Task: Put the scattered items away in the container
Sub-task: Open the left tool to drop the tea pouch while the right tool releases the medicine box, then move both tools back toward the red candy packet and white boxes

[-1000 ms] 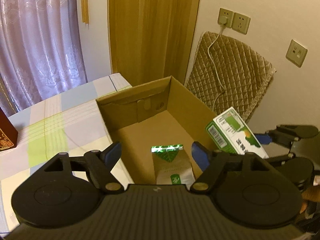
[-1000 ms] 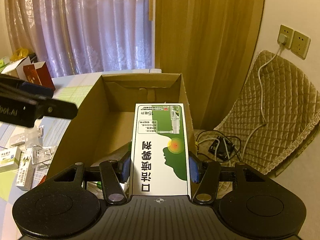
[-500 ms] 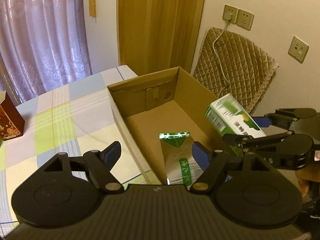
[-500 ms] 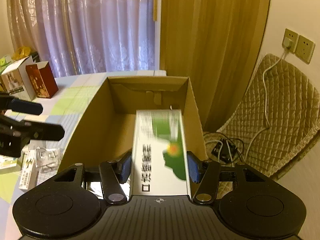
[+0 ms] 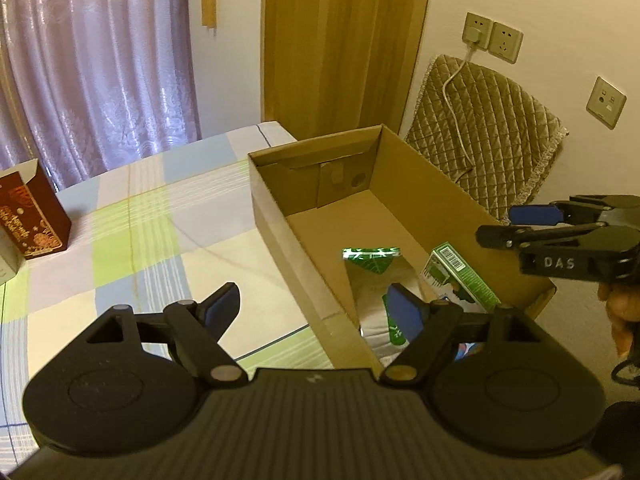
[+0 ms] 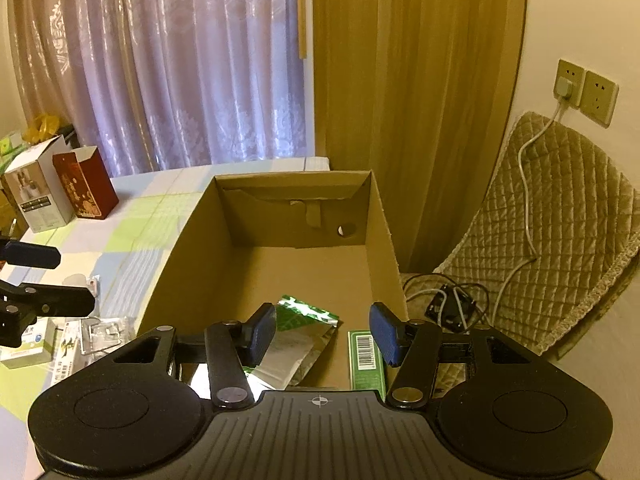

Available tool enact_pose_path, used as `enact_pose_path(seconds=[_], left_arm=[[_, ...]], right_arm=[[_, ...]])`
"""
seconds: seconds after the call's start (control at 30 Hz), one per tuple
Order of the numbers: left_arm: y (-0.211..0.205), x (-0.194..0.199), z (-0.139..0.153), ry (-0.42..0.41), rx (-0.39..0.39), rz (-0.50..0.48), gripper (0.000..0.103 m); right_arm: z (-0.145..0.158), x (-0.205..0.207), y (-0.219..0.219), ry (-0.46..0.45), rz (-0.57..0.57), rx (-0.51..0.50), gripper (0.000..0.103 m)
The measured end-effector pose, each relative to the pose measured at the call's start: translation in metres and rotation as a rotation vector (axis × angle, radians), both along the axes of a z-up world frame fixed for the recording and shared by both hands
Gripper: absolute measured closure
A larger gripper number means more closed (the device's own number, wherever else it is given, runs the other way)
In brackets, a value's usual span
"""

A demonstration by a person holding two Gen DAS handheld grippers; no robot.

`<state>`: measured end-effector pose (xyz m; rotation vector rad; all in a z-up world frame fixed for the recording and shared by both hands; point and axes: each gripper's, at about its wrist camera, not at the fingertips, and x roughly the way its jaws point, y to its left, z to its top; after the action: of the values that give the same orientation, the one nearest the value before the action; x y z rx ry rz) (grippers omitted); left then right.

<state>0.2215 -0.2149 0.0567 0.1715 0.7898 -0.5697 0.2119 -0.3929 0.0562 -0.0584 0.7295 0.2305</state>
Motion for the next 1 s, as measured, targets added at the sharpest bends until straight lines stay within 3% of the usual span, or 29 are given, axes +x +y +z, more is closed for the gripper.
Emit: enact_pose_path(seconds=[0.6, 0.63, 0.67, 0.7, 1.0], left_arm=[[0.064, -0.055, -0.007, 0.019, 0.000, 0.063, 0.022], [0.068, -0.059, -0.008, 0.019, 0.003, 0.068, 0.022], [0.072, -0.062, -0.008, 0.021, 0.005, 0.073, 0.020], [0.077, -0.066, -0.009, 0.023, 0.005, 0.080, 0.020], [0.146, -0.103, -0.020, 0.018, 0.041, 0.182, 0.017]], right_arm=[[0.015, -0.053, 0.031, -0.016, 0.047, 0.022, 0.044], [0.016, -0.058, 0.035, -0.017, 0.057, 0.023, 0.041], [0.017, -0.062, 0.039, -0.022, 0.063, 0.025, 0.012], [0.018, -0.069, 0.044, -0.044, 0.062, 0.035, 0.000], [0.027, -0.109, 0.086, -0.080, 0.150, 0.071, 0.000]])
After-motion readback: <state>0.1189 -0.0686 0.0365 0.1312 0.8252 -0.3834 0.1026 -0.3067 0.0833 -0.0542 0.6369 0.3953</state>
